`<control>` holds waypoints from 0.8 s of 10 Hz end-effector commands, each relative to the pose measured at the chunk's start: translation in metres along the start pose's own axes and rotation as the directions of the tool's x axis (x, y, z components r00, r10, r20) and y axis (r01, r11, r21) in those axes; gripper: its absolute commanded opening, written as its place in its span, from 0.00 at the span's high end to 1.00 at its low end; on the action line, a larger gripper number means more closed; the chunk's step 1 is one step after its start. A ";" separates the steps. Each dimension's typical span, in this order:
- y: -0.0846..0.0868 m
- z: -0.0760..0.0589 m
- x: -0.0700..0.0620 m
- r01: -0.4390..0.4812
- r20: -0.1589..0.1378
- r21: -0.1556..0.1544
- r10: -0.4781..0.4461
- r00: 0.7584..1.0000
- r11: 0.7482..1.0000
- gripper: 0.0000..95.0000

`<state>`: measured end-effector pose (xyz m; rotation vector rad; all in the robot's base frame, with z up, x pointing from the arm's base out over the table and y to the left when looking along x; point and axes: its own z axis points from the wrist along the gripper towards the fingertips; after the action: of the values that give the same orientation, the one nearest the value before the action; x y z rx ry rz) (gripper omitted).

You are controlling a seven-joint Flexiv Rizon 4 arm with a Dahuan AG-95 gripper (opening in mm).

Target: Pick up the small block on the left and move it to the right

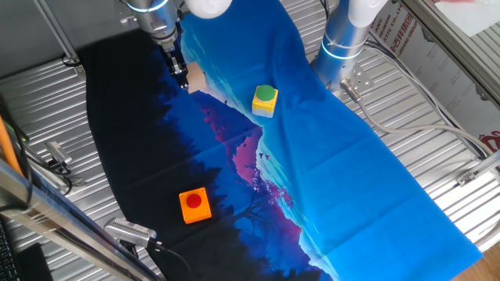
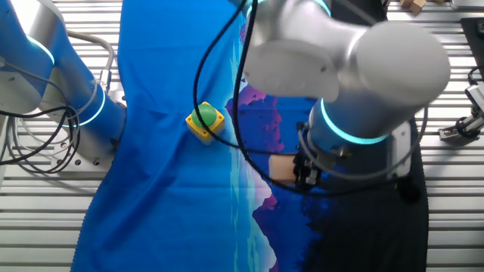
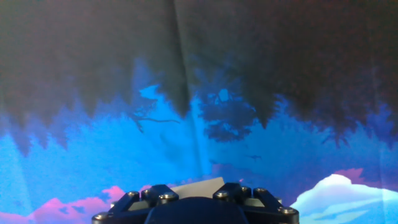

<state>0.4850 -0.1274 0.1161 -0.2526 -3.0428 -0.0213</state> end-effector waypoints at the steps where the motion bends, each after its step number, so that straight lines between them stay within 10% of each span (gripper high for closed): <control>1: 0.011 -0.012 -0.001 -0.006 -0.006 -0.008 0.006 1.000 1.000 1.00; 8: 0.026 -0.003 -0.009 -0.058 0.001 -0.034 0.058 0.998 0.998 1.00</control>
<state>0.4992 -0.1033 0.1173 -0.3525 -3.0372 -0.0660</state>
